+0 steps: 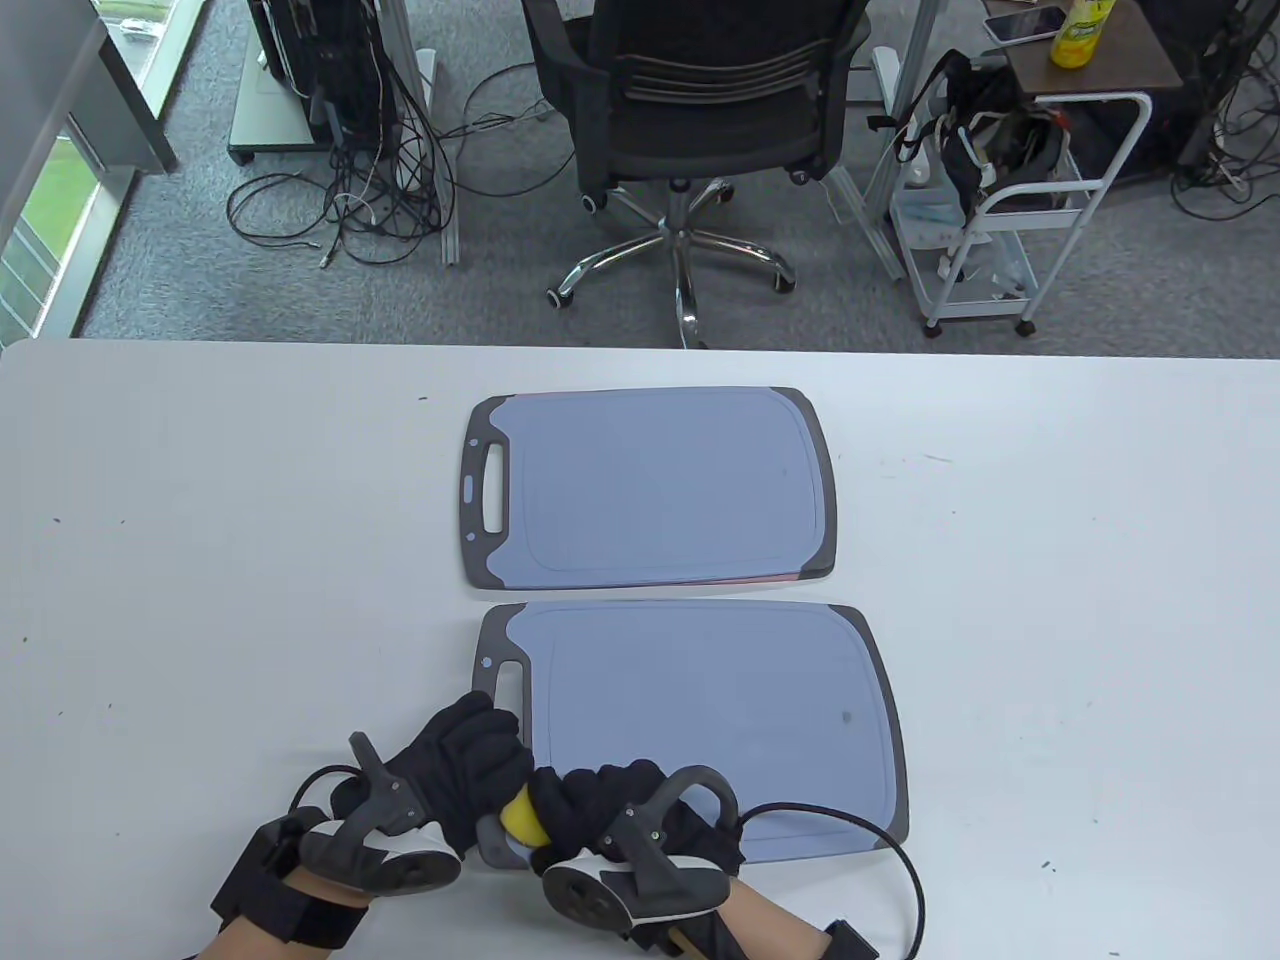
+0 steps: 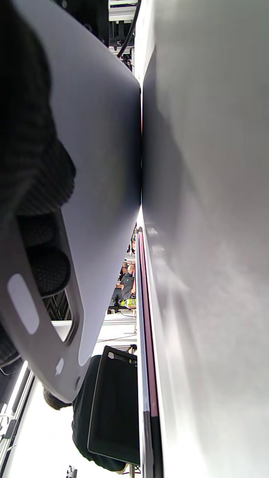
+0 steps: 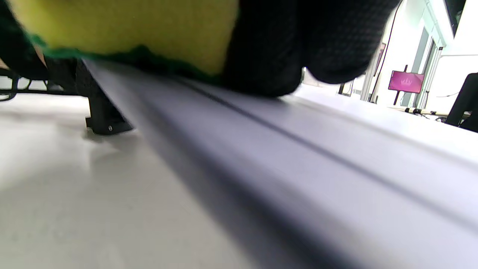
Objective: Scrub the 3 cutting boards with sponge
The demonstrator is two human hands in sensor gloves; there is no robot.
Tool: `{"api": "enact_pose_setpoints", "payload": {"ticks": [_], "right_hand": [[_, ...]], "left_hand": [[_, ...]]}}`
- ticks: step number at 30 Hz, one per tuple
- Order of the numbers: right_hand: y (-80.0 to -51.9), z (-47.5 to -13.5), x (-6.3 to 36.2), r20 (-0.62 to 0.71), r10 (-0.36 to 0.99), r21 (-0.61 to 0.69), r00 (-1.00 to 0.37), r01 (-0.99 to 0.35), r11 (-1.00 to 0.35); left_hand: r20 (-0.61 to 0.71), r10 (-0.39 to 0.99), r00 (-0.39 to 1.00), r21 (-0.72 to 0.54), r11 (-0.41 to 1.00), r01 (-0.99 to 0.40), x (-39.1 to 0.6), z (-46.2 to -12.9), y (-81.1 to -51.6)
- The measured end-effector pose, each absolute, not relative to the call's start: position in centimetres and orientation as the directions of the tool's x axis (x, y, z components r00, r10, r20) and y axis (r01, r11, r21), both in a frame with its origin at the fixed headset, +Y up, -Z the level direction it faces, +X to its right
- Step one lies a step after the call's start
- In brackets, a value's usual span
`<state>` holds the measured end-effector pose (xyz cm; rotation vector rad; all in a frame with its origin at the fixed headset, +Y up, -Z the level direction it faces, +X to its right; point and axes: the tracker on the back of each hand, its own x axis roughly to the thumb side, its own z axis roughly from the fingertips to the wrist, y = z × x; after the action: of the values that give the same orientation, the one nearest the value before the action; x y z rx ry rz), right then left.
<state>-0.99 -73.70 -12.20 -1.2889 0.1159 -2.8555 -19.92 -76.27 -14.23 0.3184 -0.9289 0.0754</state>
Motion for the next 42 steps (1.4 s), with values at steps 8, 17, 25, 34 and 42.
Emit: {"api": "enact_pose_setpoints", "payload": {"ticks": [8,17,25,34,42], "right_hand": [[-76.9,-14.3,17.6,0.283,0.030,0.035,-0.959,-0.021,-0.999],[-77.1,-14.8,19.1,0.220,-0.107,0.035,-0.970,0.117,-0.993],[-74.3,-13.1,1.1,0.662,-0.019,-0.055,-0.749,-0.024,-0.998],[-74.8,-14.1,4.9,0.567,-0.037,-0.006,-0.823,0.041,-0.999],[-77.8,-14.1,23.1,0.049,-0.011,0.074,-0.999,0.014,-0.997]], "left_hand": [[0.794,-0.082,0.603,0.241,0.952,-0.188,-19.8,-14.2,-76.3],[0.791,-0.083,0.606,0.243,0.952,-0.187,-19.8,-14.1,-76.3],[0.789,-0.075,0.610,0.235,0.954,-0.185,-19.9,-14.3,-76.3],[0.780,-0.066,0.622,0.216,0.962,-0.169,-19.9,-14.6,-76.4],[0.779,-0.065,0.624,0.214,0.963,-0.167,-19.8,-14.7,-76.4]]}}
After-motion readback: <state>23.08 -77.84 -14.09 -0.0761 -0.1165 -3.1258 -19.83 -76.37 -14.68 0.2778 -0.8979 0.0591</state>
